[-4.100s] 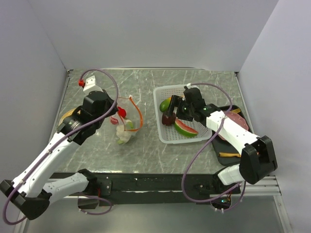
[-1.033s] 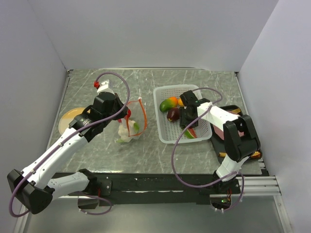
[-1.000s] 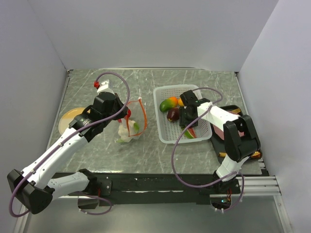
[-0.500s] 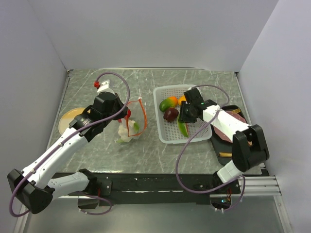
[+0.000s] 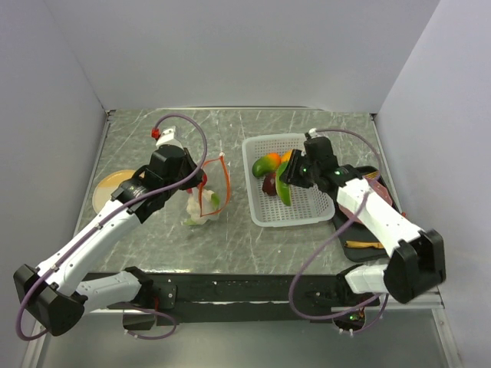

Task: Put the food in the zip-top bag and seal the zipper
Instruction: Pick up the fake fruit from the bin, then place the fake fruit in the zipper food storage bag.

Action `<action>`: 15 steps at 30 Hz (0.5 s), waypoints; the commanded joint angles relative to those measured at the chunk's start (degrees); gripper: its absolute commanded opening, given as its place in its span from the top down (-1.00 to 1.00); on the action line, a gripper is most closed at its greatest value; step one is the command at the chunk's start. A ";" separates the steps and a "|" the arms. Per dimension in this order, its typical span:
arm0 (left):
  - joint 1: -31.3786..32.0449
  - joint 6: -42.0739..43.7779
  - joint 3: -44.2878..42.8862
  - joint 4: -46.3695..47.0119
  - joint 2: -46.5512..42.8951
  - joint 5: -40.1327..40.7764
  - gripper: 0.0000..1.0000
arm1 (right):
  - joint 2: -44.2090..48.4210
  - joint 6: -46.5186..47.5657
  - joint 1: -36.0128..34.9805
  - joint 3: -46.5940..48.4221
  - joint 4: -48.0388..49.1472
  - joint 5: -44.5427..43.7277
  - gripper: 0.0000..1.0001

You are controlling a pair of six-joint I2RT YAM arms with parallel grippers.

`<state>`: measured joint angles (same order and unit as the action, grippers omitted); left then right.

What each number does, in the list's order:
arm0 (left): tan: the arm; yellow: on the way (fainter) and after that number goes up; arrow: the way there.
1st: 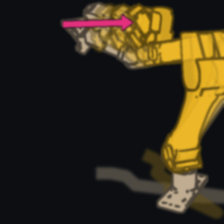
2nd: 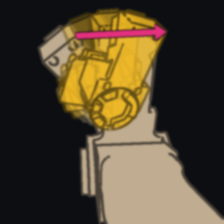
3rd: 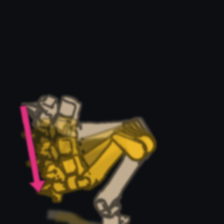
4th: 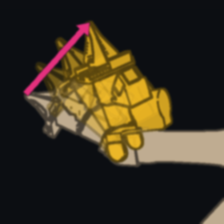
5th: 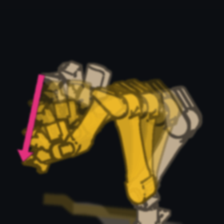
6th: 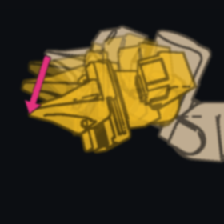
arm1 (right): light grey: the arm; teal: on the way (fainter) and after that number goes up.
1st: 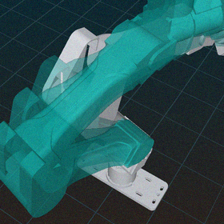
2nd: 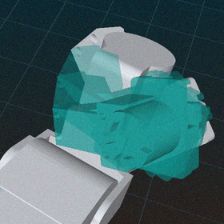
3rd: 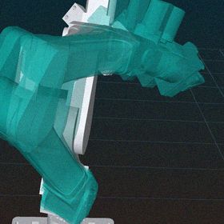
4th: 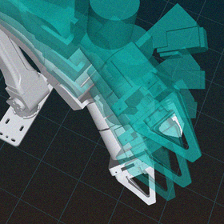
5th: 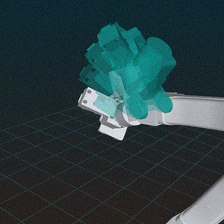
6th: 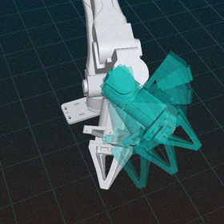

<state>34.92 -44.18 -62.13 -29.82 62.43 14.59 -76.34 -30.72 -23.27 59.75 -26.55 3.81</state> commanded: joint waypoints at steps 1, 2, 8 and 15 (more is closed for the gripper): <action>-0.02 0.85 -0.89 1.00 0.06 -1.32 0.98 | 6.28 -3.82 -0.20 -2.00 8.77 6.81 0.49; -0.11 0.77 -0.89 1.17 -0.03 -1.32 0.99 | 6.81 -4.69 -0.37 -2.09 9.14 7.78 0.50; -0.02 0.85 -0.98 1.44 0.23 -1.84 0.99 | 8.40 -6.72 -1.17 -1.65 14.06 15.07 0.50; -0.02 0.33 -0.54 1.61 0.76 -2.11 0.99 | 7.60 -10.14 -3.89 -0.33 22.12 25.18 0.49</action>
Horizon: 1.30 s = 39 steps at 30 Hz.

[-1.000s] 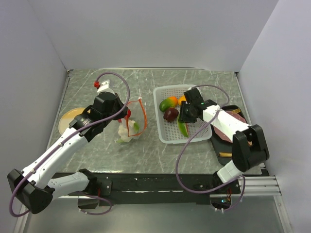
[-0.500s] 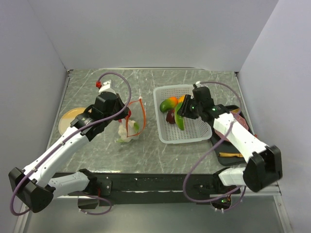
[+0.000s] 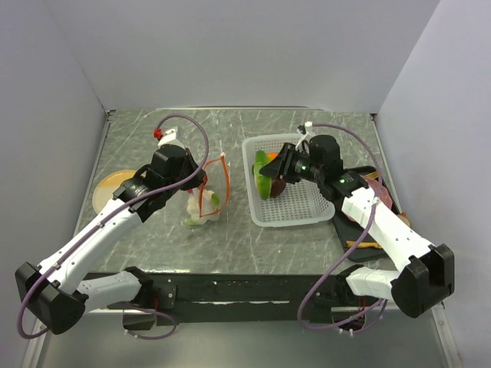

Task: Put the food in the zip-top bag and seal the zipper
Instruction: Place the fake fruit in the zipper food storage bag.

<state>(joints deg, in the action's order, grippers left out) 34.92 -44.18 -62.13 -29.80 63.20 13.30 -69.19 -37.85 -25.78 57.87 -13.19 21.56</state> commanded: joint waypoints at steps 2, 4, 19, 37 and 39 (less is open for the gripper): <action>-0.02 0.24 -0.36 2.11 -0.44 -0.99 0.99 | 0.46 -4.42 -2.43 1.29 11.07 8.93 0.49; -0.02 0.33 -0.27 2.03 -0.62 -1.08 0.98 | -0.94 -5.13 -3.57 1.98 12.92 9.55 0.49; -0.02 0.24 -1.94 1.06 -1.15 0.94 0.99 | -12.29 -16.83 -12.89 0.32 39.38 3.76 0.50; -0.02 -0.55 -3.26 2.03 -1.06 1.20 0.98 | -10.62 -12.43 -17.11 -5.31 34.56 -6.62 0.57; -0.11 -0.55 -3.70 1.94 -0.80 1.55 0.98 | -9.57 -11.21 -18.07 -6.01 32.62 -8.46 0.57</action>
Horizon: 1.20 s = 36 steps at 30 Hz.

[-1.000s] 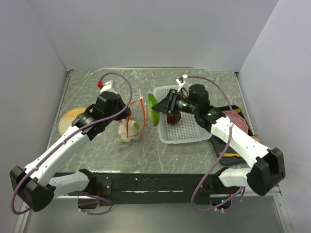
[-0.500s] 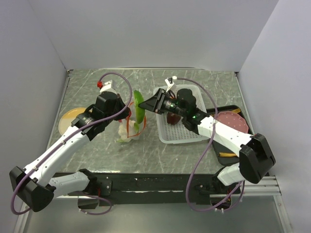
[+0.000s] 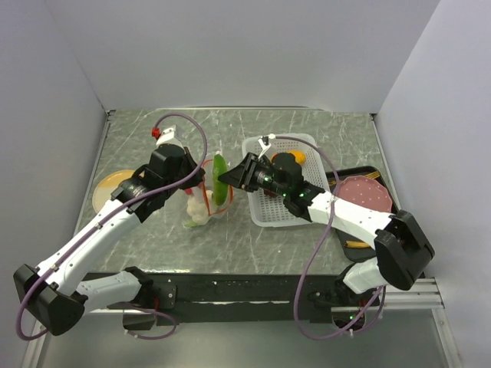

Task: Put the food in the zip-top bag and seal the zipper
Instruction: Place the fake fruit in the zipper food storage bag.

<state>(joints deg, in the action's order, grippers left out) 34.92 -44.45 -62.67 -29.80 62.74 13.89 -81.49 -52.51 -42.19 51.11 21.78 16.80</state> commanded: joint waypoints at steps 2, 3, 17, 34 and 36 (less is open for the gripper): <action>-0.11 -0.29 -3.42 1.85 -0.08 1.14 0.99 | 5.28 4.52 -2.71 -1.01 -3.67 -6.33 0.57; -0.02 -0.20 -3.51 1.85 0.19 1.23 0.98 | 5.99 5.48 -3.24 -1.36 -4.02 -7.56 0.57; -0.02 -0.91 -3.68 1.68 0.37 0.61 0.99 | -0.24 17.43 -4.65 7.85 -16.57 3.85 0.53; -0.02 -0.03 -4.56 0.27 -1.13 1.14 0.98 | -8.24 17.62 -4.65 16.12 -19.32 6.31 0.18; -0.02 0.06 -4.91 -0.25 -1.22 1.58 0.98 | -8.42 17.36 -4.74 16.47 -18.97 7.45 -0.04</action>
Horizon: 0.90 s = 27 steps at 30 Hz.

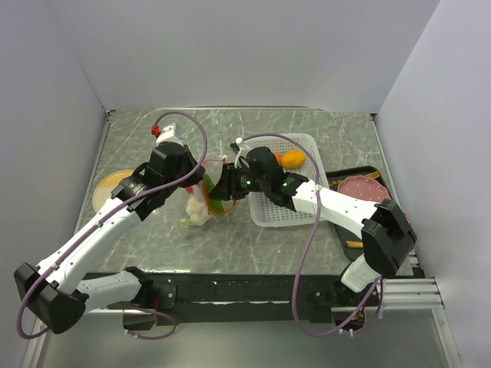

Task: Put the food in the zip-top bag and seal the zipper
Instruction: Place the fake fruit in the zipper food storage bag.

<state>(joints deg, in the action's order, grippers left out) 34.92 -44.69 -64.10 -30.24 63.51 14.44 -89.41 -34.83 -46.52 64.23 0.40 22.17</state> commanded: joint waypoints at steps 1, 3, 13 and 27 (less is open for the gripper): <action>-0.02 0.39 -3.67 0.18 -2.24 1.29 0.98 | -0.68 -0.33 -0.24 3.71 2.15 2.17 -0.16; -0.02 0.21 -3.76 0.09 -2.42 1.30 0.98 | -1.03 -0.50 -0.32 4.33 0.74 1.91 -0.27; -0.02 0.04 -6.57 -2.10 -3.39 3.31 0.94 | 5.38 0.20 2.05 -0.33 -2.68 -6.43 -0.45; -0.20 1.97 -6.57 -1.32 5.05 -5.91 0.97 | 16.55 -2.08 6.70 -7.89 -11.47 -29.11 -0.57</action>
<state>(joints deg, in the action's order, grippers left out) 34.81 -43.99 -70.08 -34.35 69.17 12.73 -73.82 -35.38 -42.65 56.01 -6.13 1.91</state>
